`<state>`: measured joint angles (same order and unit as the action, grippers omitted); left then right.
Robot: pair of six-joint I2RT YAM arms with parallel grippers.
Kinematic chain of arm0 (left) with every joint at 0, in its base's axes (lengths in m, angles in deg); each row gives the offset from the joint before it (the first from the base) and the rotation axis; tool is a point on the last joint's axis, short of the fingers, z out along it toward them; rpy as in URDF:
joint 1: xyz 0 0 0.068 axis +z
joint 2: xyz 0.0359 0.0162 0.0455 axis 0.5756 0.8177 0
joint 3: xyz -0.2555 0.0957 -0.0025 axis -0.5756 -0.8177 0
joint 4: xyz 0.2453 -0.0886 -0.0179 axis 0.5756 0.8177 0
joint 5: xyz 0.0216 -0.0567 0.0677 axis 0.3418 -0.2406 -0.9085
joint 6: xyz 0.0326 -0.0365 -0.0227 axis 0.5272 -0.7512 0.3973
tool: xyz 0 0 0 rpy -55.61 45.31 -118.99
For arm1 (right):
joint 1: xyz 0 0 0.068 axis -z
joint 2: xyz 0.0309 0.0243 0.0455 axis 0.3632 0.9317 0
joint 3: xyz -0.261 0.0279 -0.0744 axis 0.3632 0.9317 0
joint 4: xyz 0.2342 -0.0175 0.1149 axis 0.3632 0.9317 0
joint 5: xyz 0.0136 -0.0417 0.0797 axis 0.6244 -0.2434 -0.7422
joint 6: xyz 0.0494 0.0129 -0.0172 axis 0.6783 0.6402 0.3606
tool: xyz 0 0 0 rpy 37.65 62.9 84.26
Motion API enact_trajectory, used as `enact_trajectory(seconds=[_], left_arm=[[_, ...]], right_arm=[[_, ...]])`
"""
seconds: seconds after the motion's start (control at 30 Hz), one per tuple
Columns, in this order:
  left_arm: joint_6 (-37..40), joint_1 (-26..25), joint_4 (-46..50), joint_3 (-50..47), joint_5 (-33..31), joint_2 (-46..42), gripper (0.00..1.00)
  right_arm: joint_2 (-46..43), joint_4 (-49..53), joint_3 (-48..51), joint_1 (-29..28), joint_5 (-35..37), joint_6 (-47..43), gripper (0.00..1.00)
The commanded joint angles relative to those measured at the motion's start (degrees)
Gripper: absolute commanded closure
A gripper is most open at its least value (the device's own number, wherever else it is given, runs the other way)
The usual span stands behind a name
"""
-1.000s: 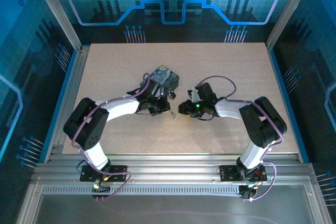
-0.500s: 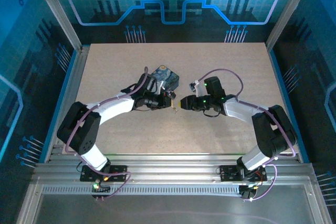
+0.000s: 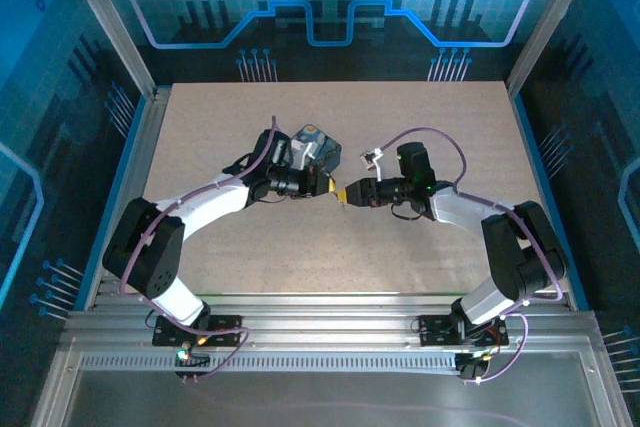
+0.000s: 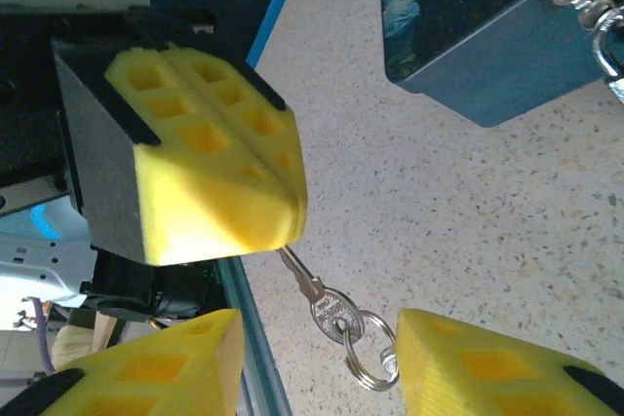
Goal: Unlock a padlock with a key
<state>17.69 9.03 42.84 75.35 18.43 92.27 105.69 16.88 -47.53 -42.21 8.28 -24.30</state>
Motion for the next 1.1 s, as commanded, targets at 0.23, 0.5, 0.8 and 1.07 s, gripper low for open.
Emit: enact_trajectory(seconds=[0.23,0.5,0.8,1.07], left_arm=[[-2.0,1.4,-6.5,-0.3,5.3,-2.4,1.00],[-2.5,1.4,-7.3,-0.9,5.8,-2.5,1.00],[-2.6,1.7,-7.4,-1.6,5.8,-2.7,1.00],[-3.7,1.7,-9.1,-2.0,6.0,-2.4,1.00]], right_arm=[[0.7,-4.9,0.3,1.0,-4.0,0.0,0.58],[0.3,-7.8,0.5,1.4,-3.8,2.3,0.68],[-0.4,-8.6,1.2,2.4,-3.7,3.6,0.62],[-0.4,-9.0,0.8,1.8,-4.4,4.2,0.71]])
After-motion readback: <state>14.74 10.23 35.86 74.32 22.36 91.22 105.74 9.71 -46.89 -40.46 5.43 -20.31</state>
